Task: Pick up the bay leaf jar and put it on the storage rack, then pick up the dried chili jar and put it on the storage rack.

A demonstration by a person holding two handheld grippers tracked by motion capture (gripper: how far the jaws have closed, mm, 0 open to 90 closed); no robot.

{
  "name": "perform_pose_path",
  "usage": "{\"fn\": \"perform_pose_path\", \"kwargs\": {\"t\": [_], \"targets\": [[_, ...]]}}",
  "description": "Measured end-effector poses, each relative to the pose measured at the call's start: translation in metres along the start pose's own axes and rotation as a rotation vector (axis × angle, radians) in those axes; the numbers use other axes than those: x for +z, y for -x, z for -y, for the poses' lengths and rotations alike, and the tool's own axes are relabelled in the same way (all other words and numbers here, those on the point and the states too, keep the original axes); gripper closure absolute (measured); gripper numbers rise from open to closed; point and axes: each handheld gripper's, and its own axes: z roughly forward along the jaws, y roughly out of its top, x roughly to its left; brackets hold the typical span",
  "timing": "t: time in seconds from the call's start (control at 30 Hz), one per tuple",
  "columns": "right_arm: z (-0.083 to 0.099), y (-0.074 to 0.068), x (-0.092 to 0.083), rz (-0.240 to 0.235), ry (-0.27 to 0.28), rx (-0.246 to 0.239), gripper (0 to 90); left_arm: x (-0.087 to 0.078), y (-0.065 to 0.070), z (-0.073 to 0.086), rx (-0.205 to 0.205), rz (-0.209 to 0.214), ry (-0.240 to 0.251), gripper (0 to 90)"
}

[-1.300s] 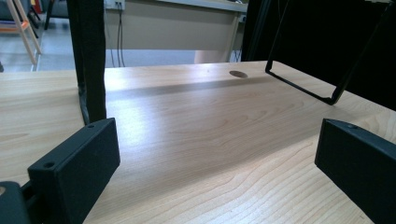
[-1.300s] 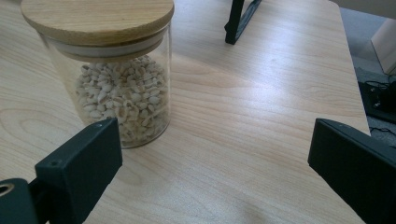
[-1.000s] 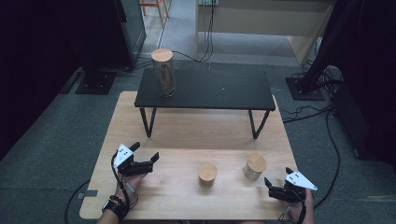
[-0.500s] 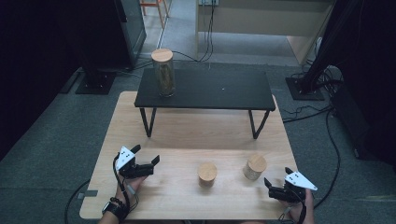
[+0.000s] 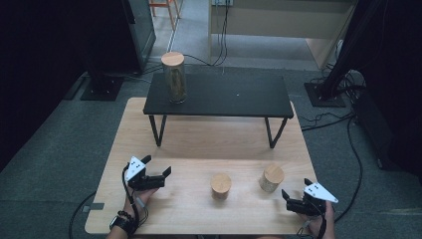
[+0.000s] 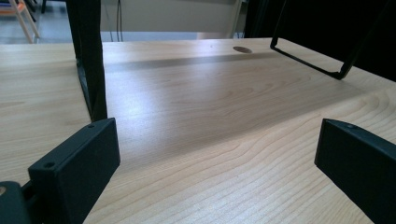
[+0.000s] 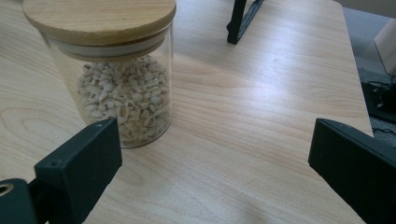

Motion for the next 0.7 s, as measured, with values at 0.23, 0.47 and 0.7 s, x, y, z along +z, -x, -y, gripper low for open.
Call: {"fn": "perform_pose_path", "kwargs": {"t": [0.23,0.47,0.7], "targets": [[0.0,0.004,-0.001,-0.012,0.003,0.003,2.5,0.001,0.0,-0.001,0.012,0.008,-0.008,0.0],[-0.003,0.003,-0.006,-0.021,0.014,0.006,2.5,0.003,-0.002,-0.003,0.006,0.014,-0.016,0.0],[-0.011,0.004,-0.017,-0.033,0.063,0.015,2.5,0.002,-0.003,-0.002,0.012,0.018,-0.013,0.1]]}}
